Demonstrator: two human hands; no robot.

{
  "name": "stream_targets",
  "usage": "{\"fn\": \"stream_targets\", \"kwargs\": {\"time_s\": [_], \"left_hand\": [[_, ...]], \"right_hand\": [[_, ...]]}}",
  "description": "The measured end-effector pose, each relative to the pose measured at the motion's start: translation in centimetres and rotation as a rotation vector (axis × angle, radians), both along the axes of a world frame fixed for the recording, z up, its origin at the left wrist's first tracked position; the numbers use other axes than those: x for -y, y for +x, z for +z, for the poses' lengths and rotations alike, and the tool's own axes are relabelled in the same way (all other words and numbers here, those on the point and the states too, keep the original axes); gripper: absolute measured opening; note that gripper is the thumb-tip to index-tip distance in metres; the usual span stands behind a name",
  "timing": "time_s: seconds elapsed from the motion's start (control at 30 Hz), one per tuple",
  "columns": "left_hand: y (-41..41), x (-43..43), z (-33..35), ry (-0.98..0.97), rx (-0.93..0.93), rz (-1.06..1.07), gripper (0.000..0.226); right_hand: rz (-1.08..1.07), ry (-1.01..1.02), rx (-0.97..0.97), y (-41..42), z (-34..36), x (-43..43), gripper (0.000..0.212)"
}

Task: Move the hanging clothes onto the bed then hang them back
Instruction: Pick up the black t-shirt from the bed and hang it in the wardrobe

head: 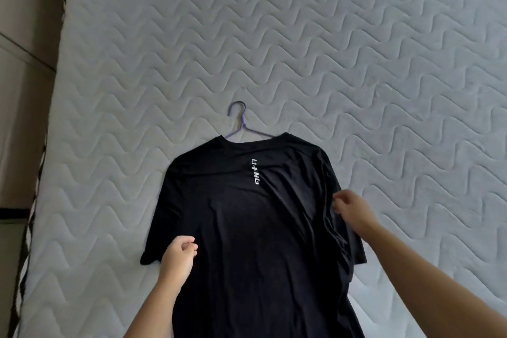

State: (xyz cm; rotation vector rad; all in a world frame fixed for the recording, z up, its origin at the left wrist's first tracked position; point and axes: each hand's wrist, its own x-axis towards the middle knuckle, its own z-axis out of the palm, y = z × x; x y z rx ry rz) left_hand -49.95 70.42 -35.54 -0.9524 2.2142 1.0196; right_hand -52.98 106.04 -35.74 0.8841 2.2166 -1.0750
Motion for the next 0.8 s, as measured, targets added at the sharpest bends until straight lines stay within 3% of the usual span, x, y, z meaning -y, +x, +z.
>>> {"fn": "stream_targets", "kwargs": {"time_s": [0.2, 0.47, 0.67, 0.8], "left_hand": [[-6.4, 2.1, -2.6, -0.142, -0.099, -0.104, 0.032], [-12.6, 4.4, -5.6, -0.370, -0.164, -0.159, 0.037], [-15.8, 5.4, -7.4, -0.265, -0.200, -0.105, 0.040], [-17.6, 4.9, -8.1, -0.196, -0.214, -0.075, 0.039]], "right_hand": [[0.068, 0.078, -0.069, -8.4, -2.7, 0.3, 0.034], [0.175, 0.204, -0.106, -13.1, -5.8, 1.5, 0.041], [0.170, 0.401, -0.153, -14.0, -7.4, 1.2, 0.036], [0.158, 0.328, -0.087, -13.8, -8.3, -0.2, 0.031]]}}
